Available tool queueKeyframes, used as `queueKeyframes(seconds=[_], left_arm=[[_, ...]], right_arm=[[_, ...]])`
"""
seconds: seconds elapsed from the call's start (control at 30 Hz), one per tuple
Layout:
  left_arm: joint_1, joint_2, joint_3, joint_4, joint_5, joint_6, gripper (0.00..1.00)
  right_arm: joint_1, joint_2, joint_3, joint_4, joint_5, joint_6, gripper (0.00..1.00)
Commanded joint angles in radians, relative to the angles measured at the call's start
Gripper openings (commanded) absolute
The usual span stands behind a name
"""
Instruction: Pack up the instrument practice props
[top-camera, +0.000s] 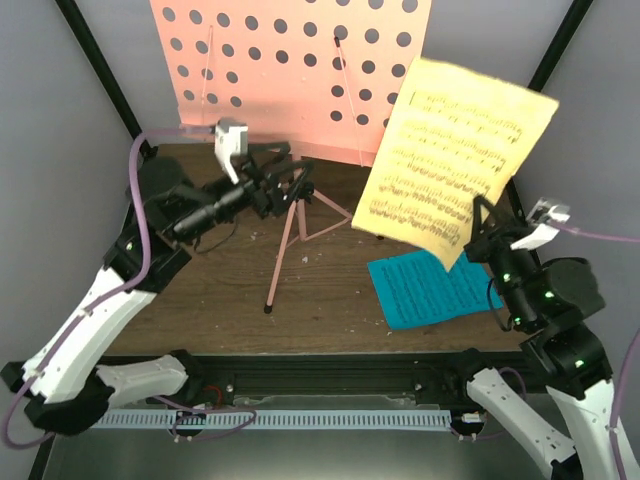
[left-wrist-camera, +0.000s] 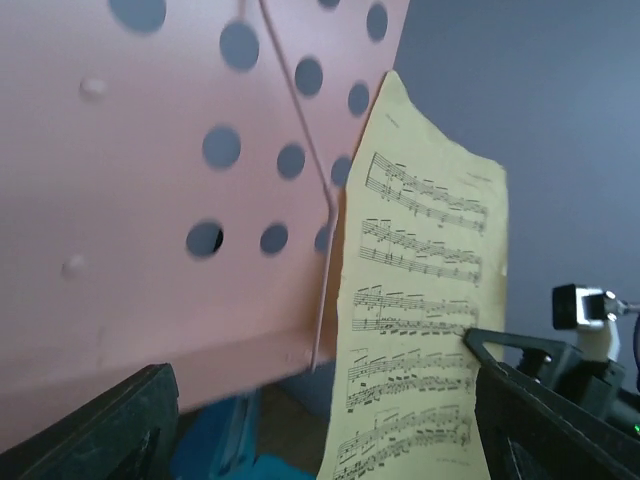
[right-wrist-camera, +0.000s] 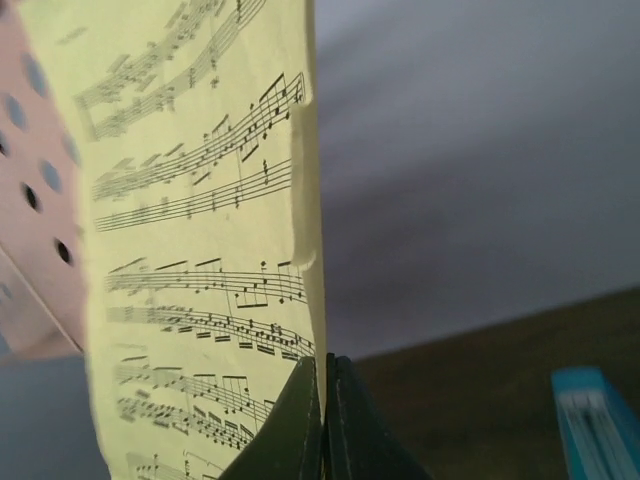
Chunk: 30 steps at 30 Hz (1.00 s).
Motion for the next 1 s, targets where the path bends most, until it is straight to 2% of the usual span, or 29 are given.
queueKeyframes(seconds=[0.0, 0.2, 0.33, 0.43, 0.6, 0.77, 0.97], left_arm=[[0.008, -0.142, -0.204, 0.014, 0.01, 0.065, 0.83], [0.056, -0.303, -0.469, -0.122, 0.001, 0.052, 0.85], [0.188, -0.384, -0.641, -0.18, 0.039, 0.059, 0.85], [0.294, -0.395, -0.693, -0.233, 0.043, 0.103, 0.85], [0.363, -0.319, -0.693, -0.282, -0.054, 0.189, 0.85], [0.363, -0.255, -0.681, -0.247, -0.148, 0.263, 0.85], [0.365, -0.274, -0.731, -0.158, -0.246, 0.315, 0.85]], right_arm=[[-0.001, -0.074, -0.147, -0.089, 0.017, 0.173, 0.01], [-0.001, -0.159, -0.488, -0.068, -0.058, 0.366, 0.01], [-0.001, -0.159, -0.651, -0.042, -0.137, 0.483, 0.01], [-0.001, -0.167, -0.7, -0.041, -0.098, 0.512, 0.01], [-0.001, -0.084, -0.622, -0.081, 0.014, 0.499, 0.01], [-0.001, 0.106, -0.406, -0.052, 0.082, 0.357, 0.01], [-0.001, 0.11, -0.222, 0.012, 0.216, 0.224, 0.01]])
